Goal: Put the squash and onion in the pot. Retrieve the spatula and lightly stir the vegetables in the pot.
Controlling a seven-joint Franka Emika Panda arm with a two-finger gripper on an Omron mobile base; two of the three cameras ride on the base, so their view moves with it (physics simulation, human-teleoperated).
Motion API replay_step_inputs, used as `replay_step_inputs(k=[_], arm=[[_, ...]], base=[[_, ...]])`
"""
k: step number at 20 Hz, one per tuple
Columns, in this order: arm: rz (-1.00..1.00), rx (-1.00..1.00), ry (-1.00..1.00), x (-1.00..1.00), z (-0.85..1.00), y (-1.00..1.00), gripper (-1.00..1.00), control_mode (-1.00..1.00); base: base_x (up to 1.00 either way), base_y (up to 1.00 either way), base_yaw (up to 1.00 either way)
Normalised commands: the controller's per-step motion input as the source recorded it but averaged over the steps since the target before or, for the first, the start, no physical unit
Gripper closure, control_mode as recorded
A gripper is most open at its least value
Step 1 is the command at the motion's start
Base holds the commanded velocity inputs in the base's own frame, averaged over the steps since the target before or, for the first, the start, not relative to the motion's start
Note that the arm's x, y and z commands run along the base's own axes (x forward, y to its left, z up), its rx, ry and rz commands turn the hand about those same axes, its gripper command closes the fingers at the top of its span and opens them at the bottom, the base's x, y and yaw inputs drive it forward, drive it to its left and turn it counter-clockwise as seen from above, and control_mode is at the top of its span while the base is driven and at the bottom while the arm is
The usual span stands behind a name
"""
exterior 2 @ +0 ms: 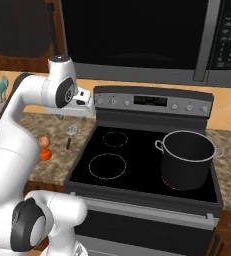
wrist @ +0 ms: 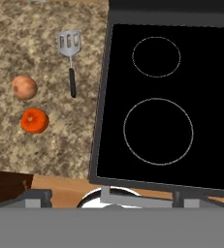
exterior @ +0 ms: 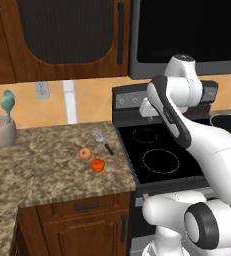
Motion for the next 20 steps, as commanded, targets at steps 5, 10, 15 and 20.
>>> replay_step_inputs(k=[5,10,15,20], arm=[[0.0,0.0,0.0,0.0,0.0,0.0,-1.0,1.0],[0.0,0.0,0.0,0.0,0.0,0.0,-1.0,1.0],[0.07,-0.01,-0.01,-0.57,-0.02,0.74,-1.0,-1.0],[0.1,-0.08,0.01,-0.2,-0.25,1.0,-1.0,-1.0]], base=[[0.72,0.16,0.0],[0.49,0.33,0.0],[0.0,0.0,0.0],[0.0,0.0,0.0]])
